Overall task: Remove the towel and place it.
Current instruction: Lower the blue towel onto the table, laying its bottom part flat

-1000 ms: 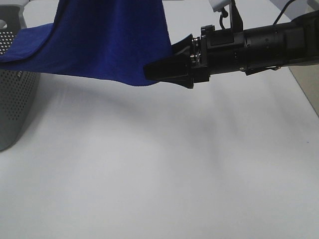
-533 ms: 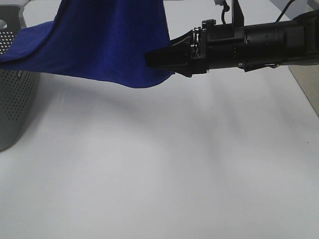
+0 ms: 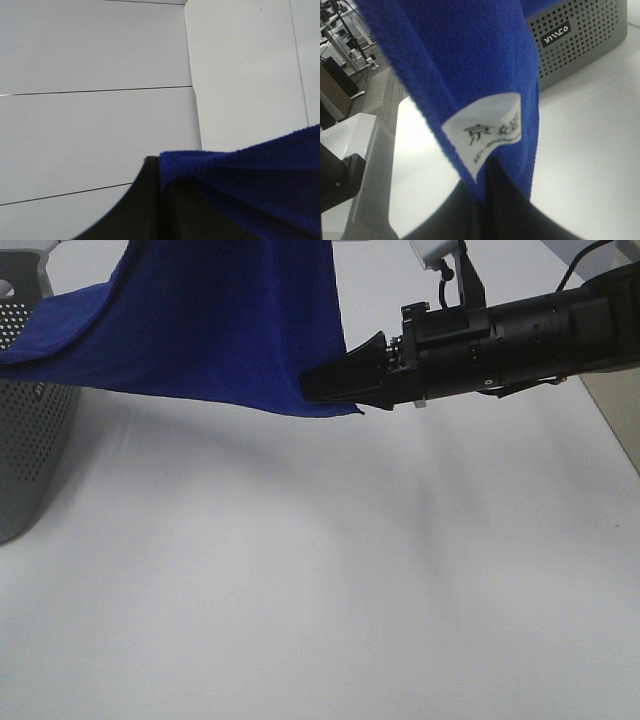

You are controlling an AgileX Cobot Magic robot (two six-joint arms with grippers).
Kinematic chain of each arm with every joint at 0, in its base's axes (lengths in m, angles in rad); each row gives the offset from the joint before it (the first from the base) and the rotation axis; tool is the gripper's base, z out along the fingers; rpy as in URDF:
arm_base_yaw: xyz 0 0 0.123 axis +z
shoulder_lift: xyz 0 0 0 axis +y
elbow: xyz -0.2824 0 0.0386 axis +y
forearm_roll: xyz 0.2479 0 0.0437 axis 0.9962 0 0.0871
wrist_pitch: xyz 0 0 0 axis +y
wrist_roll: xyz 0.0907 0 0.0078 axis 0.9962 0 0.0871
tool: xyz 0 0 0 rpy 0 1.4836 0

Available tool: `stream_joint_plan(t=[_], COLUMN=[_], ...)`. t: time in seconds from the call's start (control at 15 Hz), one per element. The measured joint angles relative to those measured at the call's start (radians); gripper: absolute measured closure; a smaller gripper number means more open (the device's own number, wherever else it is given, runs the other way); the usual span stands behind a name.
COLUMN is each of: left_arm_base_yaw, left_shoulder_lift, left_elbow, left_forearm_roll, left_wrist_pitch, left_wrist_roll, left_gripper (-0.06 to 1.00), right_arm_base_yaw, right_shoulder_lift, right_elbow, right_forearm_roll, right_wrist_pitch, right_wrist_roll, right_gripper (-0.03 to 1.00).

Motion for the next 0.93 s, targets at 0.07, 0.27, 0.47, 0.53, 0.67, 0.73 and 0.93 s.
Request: stream_joint_plan(t=[0.07, 0.27, 0.47, 0.53, 0.67, 0.73, 0.93], left_arm_base_yaw=[0.000, 0.000, 0.000, 0.000, 0.000, 0.000, 0.000], left_shoulder_lift=[0.000, 0.001, 0.001, 0.001, 0.001, 0.001, 0.001], left_elbow=[0.000, 0.000, 0.000, 0.000, 0.000, 0.000, 0.000], left_forearm_roll=[-0.001, -0.009, -0.020, -0.020, -0.019, -0.018, -0.010], left_wrist_pitch=[0.000, 0.001, 0.004, 0.002, -0.016, -0.030, -0.106], left_wrist_roll=[0.000, -0.013, -0.063, -0.085, -0.133, -0.145, -0.174], left_gripper=[0.94, 0.94, 0.94, 0.94, 0.94, 0.94, 0.94], right_arm_base_yaw=[0.000, 0.000, 0.000, 0.000, -0.021, -0.041, -0.068], right_shoulder_lift=[0.000, -0.002, -0.076, -0.136, -0.318, -0.376, -0.490], right_elbow=[0.000, -0.001, -0.002, -0.002, -0.013, -0.040, -0.148], right_forearm_roll=[-0.005, -0.038, -0.178, -0.266, -0.553, -0.676, -0.980], right_wrist_pitch=[0.000, -0.007, -0.056, -0.101, -0.233, -0.237, -0.221], right_wrist_roll=[0.066, 0.299, 0.480, 0.554, 0.859, 0.970, 1.240], right_gripper=[0.94, 0.94, 0.94, 0.94, 0.94, 0.94, 0.94])
